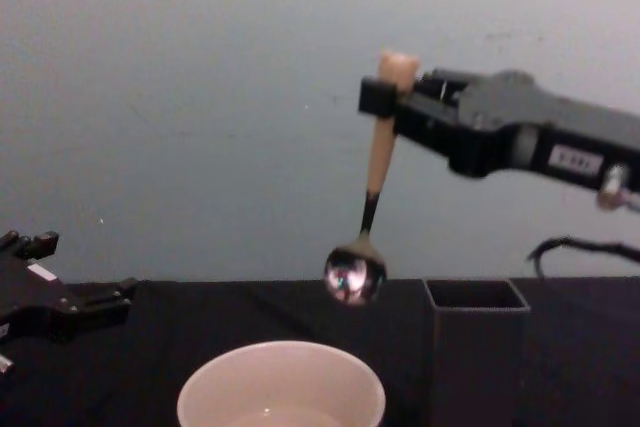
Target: Pick up the stirring spoon with one hand, stir inside the cup, then place it back in its original position.
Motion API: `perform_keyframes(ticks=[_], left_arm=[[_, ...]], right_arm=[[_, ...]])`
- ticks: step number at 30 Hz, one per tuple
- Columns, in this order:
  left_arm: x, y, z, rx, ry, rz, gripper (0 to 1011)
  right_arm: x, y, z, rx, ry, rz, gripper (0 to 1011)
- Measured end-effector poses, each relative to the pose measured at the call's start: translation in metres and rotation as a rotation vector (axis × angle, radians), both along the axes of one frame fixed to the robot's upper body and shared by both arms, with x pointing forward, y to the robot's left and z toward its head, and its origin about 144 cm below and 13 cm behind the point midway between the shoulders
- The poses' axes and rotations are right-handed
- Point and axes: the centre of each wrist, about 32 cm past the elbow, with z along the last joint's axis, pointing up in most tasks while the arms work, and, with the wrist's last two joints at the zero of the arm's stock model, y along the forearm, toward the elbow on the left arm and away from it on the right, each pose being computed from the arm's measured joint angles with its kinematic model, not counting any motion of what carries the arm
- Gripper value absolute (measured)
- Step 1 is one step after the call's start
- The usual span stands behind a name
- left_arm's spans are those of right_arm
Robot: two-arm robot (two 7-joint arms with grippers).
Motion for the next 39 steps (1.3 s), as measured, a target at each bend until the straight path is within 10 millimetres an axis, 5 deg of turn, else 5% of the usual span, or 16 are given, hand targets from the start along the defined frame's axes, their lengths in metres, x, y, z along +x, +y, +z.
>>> perform_keyframes(ticks=[18, 39], left_arm=[[0.0, 0.0, 0.0, 0.0, 0.0, 0.0, 1001], [0.0, 0.0, 0.0, 0.0, 0.0, 0.0, 1001]], right_arm=[[-0.007, -0.042, 0.017, -0.024, -0.054, -0.07, 211], [-0.006, -0.057, -0.007, -0.058, 0.028, -0.143, 211]])
